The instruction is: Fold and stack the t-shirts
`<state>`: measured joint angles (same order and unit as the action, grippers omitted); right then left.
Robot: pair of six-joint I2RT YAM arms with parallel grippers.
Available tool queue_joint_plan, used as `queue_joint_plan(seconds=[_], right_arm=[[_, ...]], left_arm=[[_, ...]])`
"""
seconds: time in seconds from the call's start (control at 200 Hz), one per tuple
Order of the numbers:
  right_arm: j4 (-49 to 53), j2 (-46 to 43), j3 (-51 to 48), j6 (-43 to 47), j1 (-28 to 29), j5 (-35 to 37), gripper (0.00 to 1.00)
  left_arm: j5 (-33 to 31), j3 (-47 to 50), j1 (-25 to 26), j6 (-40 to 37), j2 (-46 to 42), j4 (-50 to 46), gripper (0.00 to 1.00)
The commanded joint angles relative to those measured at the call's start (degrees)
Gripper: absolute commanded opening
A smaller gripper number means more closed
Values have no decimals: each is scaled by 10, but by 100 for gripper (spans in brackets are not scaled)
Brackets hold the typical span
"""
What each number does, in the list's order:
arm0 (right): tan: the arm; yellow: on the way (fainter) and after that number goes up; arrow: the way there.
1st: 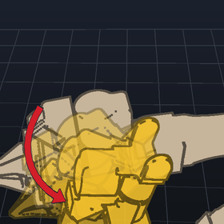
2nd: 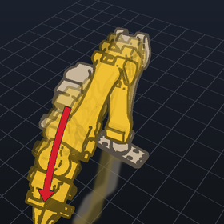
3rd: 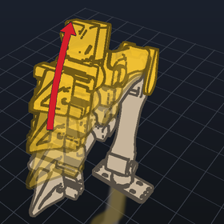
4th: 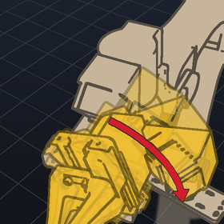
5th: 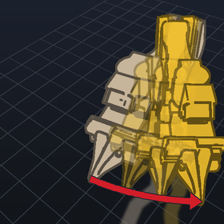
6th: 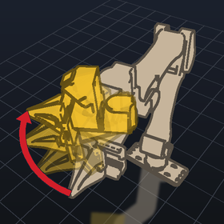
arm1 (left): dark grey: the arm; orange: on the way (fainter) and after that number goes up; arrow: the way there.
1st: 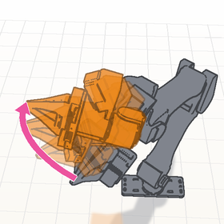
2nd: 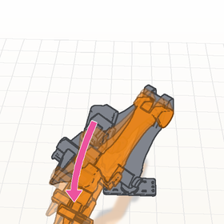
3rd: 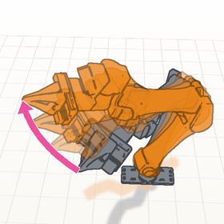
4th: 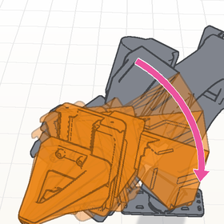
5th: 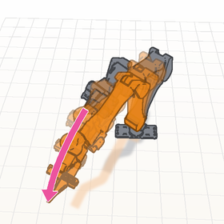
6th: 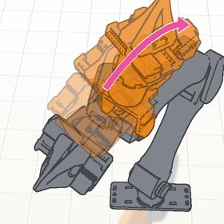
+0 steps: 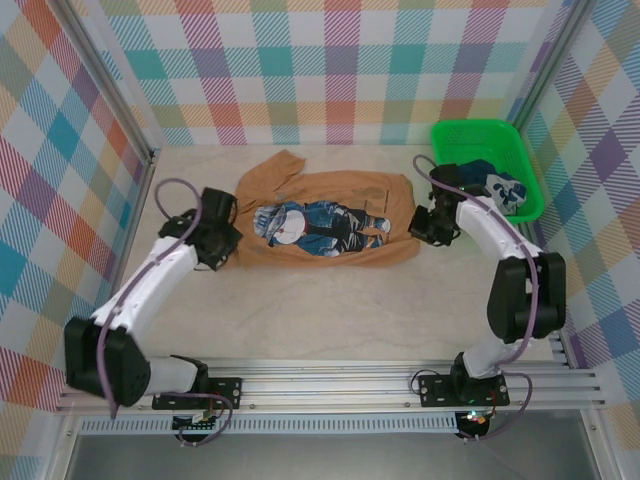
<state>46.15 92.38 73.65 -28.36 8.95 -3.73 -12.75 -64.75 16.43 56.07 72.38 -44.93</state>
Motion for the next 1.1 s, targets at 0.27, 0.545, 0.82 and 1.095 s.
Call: queue_joint_plan(seconds=[0.27, 0.545, 0.82, 1.095], right_arm=[[-88, -210, 106, -30, 0, -62, 0], [-141, -310, 184, -34, 1, -111, 0], [-149, -232, 248, -81, 0, -121, 0], [-178, -67, 343, -94, -5, -110, 0]], left_arm=[[-103, -227, -3, -128, -114, 32, 0], [-110, -471, -4, -217, -88, 27, 0], [1, -770, -77, -214, 161, -51, 0], [216, -912, -169, -110, 395, 6, 0]])
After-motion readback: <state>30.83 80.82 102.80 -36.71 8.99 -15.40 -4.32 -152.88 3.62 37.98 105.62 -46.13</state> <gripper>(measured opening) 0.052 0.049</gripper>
